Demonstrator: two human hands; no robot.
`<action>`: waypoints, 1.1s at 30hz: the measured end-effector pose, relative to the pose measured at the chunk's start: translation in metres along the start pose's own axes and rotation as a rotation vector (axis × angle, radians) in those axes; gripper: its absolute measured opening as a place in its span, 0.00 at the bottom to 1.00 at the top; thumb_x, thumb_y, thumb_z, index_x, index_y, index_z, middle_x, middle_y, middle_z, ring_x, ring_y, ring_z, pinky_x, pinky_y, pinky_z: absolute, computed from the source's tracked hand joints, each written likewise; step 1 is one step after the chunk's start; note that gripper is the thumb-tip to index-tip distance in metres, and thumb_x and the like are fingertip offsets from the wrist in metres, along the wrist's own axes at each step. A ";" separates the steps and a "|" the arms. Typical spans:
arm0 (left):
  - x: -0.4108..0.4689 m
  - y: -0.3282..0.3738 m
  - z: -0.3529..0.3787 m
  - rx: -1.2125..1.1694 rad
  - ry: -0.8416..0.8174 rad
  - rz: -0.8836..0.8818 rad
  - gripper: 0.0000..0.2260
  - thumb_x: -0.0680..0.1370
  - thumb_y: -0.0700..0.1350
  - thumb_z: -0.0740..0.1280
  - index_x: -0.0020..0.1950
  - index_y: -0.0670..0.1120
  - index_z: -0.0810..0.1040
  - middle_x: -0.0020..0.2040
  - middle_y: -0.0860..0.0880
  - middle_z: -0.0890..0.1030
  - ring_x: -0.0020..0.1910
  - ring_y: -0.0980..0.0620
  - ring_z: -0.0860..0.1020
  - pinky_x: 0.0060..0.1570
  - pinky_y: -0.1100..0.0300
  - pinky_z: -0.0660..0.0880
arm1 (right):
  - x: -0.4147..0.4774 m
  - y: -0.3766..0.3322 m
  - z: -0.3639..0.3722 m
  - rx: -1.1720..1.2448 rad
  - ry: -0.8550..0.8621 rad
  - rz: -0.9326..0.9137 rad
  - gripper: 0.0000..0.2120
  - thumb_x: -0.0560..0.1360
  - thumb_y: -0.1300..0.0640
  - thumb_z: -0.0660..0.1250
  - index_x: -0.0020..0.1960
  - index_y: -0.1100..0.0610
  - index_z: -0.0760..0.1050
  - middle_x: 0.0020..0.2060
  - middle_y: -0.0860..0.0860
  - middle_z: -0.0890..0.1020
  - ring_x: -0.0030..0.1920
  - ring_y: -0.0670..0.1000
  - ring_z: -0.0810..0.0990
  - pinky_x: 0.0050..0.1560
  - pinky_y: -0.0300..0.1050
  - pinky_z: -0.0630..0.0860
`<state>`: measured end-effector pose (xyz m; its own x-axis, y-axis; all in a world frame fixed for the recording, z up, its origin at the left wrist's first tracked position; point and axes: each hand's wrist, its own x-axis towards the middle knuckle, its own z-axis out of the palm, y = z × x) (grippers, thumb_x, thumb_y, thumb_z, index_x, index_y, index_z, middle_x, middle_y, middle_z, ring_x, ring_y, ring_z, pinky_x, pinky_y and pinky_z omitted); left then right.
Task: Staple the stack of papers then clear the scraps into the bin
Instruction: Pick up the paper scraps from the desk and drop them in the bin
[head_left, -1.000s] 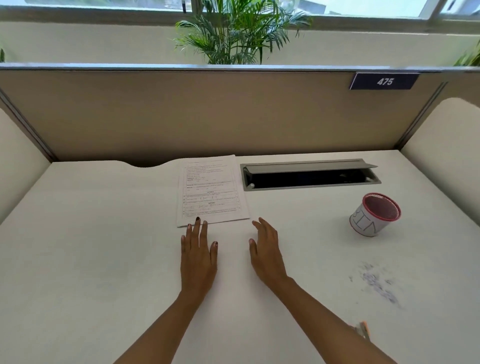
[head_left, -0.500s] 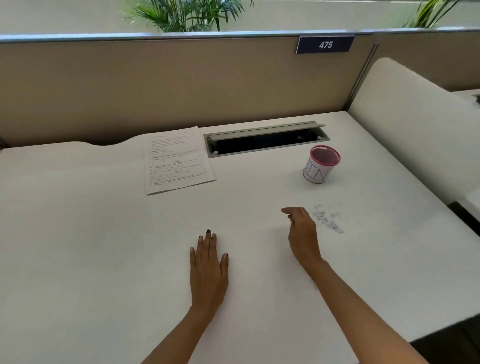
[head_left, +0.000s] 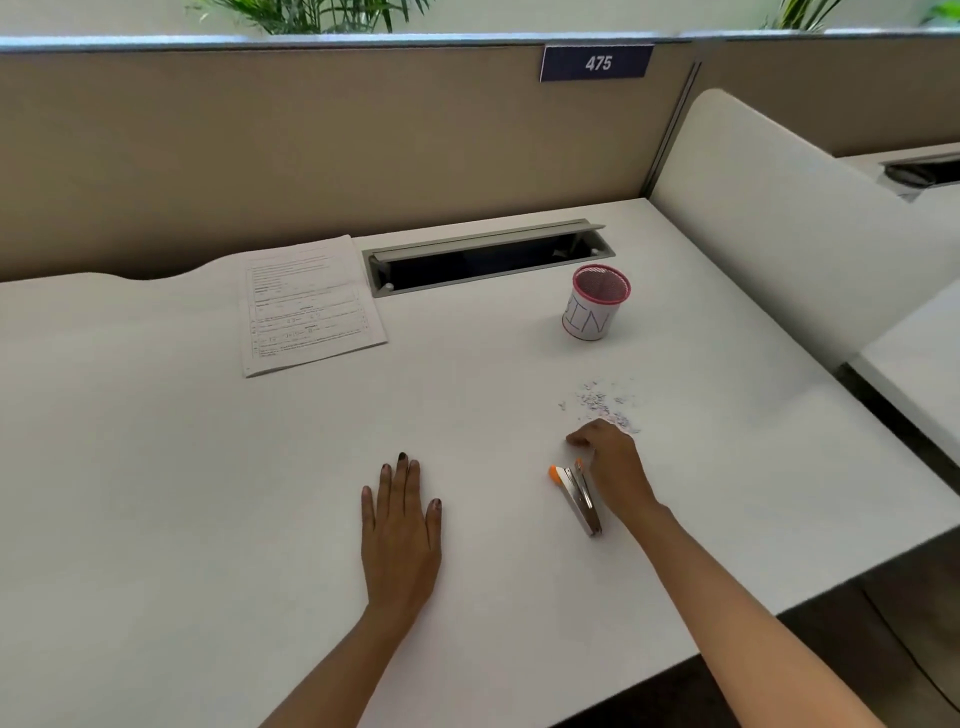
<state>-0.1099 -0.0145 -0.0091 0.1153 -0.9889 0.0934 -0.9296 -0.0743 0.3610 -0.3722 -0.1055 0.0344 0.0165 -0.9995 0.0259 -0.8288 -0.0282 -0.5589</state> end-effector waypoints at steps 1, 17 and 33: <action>0.000 0.000 -0.001 0.003 -0.002 -0.004 0.29 0.82 0.56 0.41 0.75 0.42 0.63 0.76 0.45 0.64 0.75 0.47 0.63 0.75 0.51 0.49 | 0.001 0.002 0.002 -0.018 0.004 -0.020 0.25 0.63 0.79 0.58 0.55 0.66 0.79 0.51 0.59 0.80 0.55 0.58 0.77 0.55 0.43 0.71; 0.009 0.026 0.002 -0.052 0.013 -0.032 0.34 0.77 0.64 0.47 0.78 0.45 0.56 0.79 0.50 0.55 0.79 0.51 0.50 0.77 0.48 0.43 | 0.002 0.047 0.003 -0.213 0.161 0.466 0.37 0.79 0.44 0.54 0.75 0.67 0.44 0.77 0.61 0.47 0.77 0.57 0.47 0.77 0.50 0.45; 0.047 0.038 0.020 0.027 0.000 -0.022 0.33 0.80 0.62 0.42 0.77 0.42 0.58 0.79 0.46 0.58 0.78 0.45 0.55 0.76 0.45 0.49 | 0.082 0.039 0.012 -0.244 0.038 0.118 0.33 0.80 0.45 0.53 0.76 0.65 0.48 0.77 0.59 0.52 0.77 0.55 0.49 0.77 0.48 0.44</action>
<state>-0.1465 -0.0661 -0.0095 0.1356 -0.9871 0.0852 -0.9358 -0.0994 0.3382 -0.3965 -0.1884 0.0043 -0.1055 -0.9944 0.0062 -0.9342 0.0970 -0.3434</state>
